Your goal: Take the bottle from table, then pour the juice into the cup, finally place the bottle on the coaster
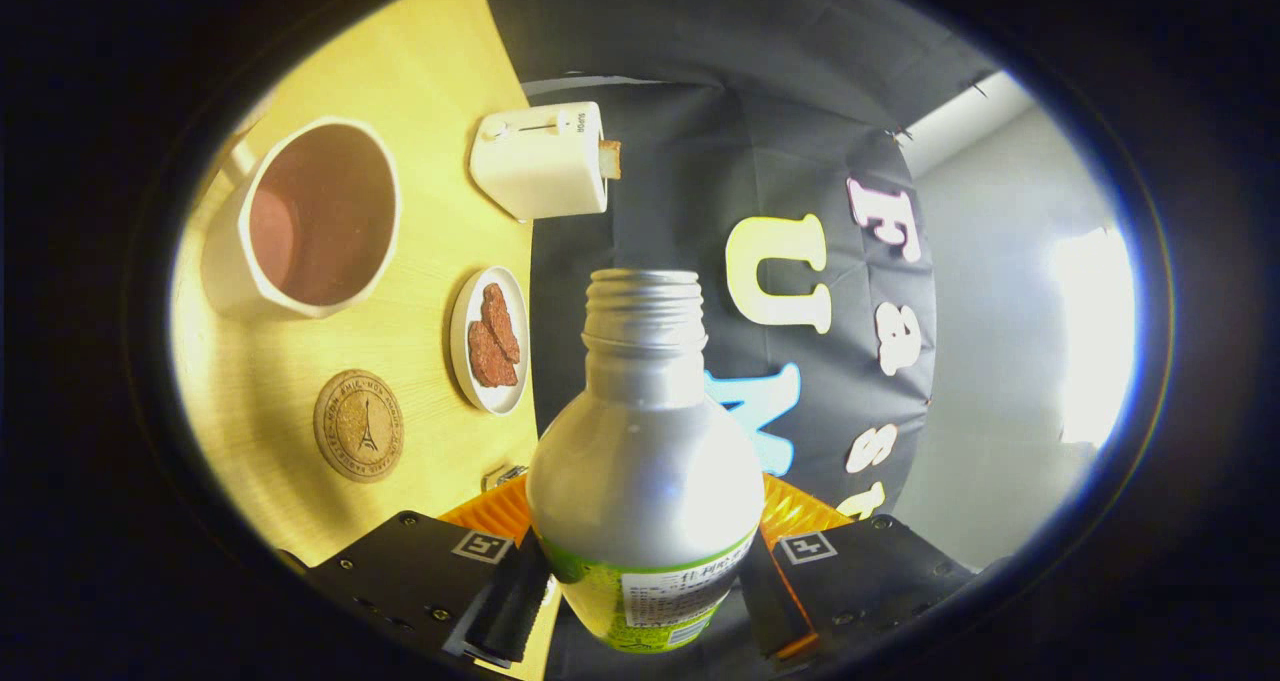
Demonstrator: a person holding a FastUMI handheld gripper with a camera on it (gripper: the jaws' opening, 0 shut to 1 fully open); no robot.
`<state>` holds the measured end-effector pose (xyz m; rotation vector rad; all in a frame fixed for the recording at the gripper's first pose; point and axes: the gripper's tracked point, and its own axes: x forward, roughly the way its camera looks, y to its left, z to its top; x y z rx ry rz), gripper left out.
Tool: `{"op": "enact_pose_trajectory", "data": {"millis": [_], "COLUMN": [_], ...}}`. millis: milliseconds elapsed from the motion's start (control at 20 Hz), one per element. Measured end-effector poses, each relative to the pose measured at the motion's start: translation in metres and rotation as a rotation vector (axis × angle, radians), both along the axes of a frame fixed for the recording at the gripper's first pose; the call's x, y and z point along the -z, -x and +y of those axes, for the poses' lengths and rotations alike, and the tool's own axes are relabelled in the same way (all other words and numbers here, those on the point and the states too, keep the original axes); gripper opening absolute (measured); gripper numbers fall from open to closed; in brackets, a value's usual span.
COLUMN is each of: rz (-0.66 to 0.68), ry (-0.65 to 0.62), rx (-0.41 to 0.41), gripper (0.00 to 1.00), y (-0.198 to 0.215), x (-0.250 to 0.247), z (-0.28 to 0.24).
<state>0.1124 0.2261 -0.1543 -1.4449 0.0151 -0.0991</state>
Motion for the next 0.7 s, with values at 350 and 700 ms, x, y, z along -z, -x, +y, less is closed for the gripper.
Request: {"op": "enact_pose_trajectory", "data": {"millis": [350, 700], "rz": [0.021, 0.040], "ry": [-0.221, -0.459], "rx": [0.014, 0.011], "gripper": [0.81, 0.81], "y": [0.000, -0.003], "x": [0.005, 0.011], "z": [-0.008, -0.013]}}
